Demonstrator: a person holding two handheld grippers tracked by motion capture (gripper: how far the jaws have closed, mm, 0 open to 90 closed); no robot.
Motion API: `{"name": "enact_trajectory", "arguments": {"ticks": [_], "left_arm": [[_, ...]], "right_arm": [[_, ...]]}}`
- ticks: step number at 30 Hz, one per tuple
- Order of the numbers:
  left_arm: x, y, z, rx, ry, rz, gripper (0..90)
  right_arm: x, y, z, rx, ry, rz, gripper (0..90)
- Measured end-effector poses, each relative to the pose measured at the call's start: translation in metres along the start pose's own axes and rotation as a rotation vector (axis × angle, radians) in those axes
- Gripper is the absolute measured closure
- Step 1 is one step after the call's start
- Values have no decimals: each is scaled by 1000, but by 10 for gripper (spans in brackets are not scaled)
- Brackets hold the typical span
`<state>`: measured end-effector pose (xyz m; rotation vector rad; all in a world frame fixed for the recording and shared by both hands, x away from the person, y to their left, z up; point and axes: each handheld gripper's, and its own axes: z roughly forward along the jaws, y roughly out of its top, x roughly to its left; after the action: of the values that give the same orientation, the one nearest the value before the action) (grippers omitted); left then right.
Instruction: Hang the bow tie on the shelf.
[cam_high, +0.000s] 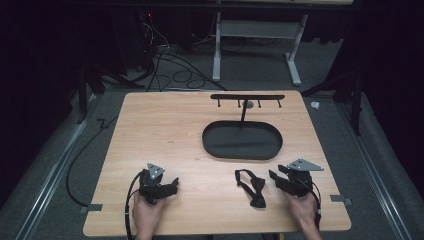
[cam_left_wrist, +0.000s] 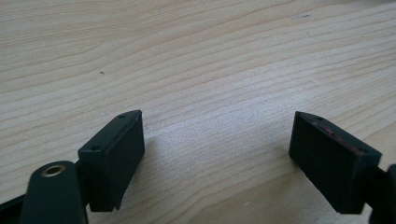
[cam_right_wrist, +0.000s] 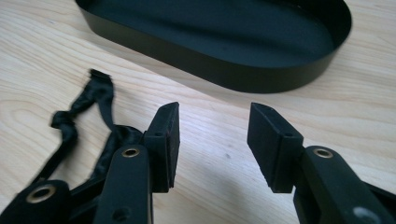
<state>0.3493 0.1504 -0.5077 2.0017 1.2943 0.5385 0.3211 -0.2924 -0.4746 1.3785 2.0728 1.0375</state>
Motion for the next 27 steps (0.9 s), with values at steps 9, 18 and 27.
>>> {"name": "enact_trajectory", "arguments": {"ticks": [9, 18, 27], "left_arm": [[0, 0, 0, 2, 0, 2, 187], [0, 0, 0, 2, -1, 2, 186], [0, 0, 0, 2, -1, 1, 187]], "right_arm": [[15, 14, -3, -27, 90, -27, 561], [29, 26, 4, -9, 138, -58, 566], [45, 39, 19, 16, 186, -101, 565]]}}
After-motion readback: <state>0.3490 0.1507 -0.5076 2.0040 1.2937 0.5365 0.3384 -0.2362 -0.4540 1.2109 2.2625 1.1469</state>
